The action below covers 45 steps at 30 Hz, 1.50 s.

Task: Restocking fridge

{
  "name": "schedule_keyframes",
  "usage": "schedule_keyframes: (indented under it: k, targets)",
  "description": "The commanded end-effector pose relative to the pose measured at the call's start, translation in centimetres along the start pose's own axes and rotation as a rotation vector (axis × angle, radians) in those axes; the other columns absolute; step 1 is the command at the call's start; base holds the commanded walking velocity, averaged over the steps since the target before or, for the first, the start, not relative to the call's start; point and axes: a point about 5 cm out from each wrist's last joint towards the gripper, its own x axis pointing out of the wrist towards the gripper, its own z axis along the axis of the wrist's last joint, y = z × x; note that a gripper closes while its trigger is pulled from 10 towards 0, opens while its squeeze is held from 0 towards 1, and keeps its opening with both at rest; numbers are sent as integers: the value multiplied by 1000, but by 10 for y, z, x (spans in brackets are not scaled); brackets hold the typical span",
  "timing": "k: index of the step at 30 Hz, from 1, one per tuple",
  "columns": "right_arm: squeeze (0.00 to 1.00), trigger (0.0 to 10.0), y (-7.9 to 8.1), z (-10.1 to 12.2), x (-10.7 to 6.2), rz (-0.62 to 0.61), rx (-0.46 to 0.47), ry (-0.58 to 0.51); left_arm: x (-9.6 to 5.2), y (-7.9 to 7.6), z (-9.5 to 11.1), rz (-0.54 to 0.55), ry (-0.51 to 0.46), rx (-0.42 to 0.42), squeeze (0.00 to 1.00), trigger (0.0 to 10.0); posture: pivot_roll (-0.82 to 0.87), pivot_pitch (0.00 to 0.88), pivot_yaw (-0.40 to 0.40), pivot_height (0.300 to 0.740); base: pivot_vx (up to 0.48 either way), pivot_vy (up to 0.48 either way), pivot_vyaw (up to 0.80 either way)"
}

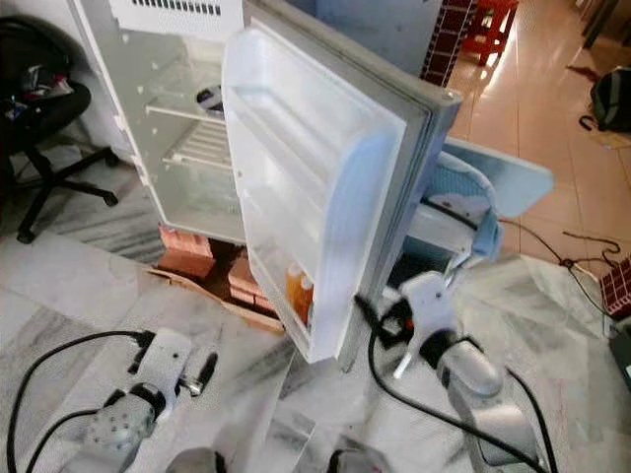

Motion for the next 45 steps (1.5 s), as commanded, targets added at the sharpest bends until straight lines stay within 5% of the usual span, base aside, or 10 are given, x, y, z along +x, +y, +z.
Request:
schedule_keyframes:
  k: [1, 10, 12, 13, 17, 22, 34, 38, 39, 45]
  targets:
    - [0, 10000, -11, 5, 2, -74, -8, -16, -2, 4, 0, 6, 14, 0, 0, 10000, 138, 93, -28, 740, 0, 0, 0]
    - [0, 10000, -19, 68, 34, -71, 268, -328, -4, 4, -1, 19, 40, 12, 0, 10000, 159, 87, -30, 740, 0, 0, 0]
    - [0, 10000, 10, 96, 28, 312, 463, -427, -4, 5, 0, 32, 39, 10, 0, 10000, 165, 81, -35, 740, 0, 0, 0]
    - [0, 10000, 10, 96, 28, 312, 463, -427, -4, 5, 0, 32, 39, 10, 0, 10000, 165, 81, -35, 740, 0, 0, 0]
    - [0, 10000, 52, 132, -29, 960, 585, -516, -3, 6, -1, 42, 36, 12, 0, 10000, 170, 77, -44, 740, 0, 0, 0]
    - [0, 10000, 65, 130, -51, 1127, 591, -481, -4, 7, 0, 57, 30, 13, 0, 10000, 174, 72, -50, 740, 0, 0, 0]
    - [0, 10000, 60, 59, -38, 971, 499, -128, -3, 8, 1, 73, 23, 8, 0, 10000, 184, 66, -51, 740, 0, 0, 0]
    - [0, 10000, 28, 37, 9, 193, 220, -157, 5, 28, 36, 203, -164, -28, 0, 10000, 170, 69, -60, 740, 0, 0, 0]
    - [0, 10000, 13, 34, 11, -21, 285, -192, 9, 33, 60, 210, -253, -44, 0, 10000, 173, 69, -61, 740, 0, 240, 0]
    - [0, 10000, 13, 38, 7, -248, 175, -226, 11, 50, 90, 318, -402, -55, 0, 10000, 145, 67, -44, 740, 0, 312, 0]
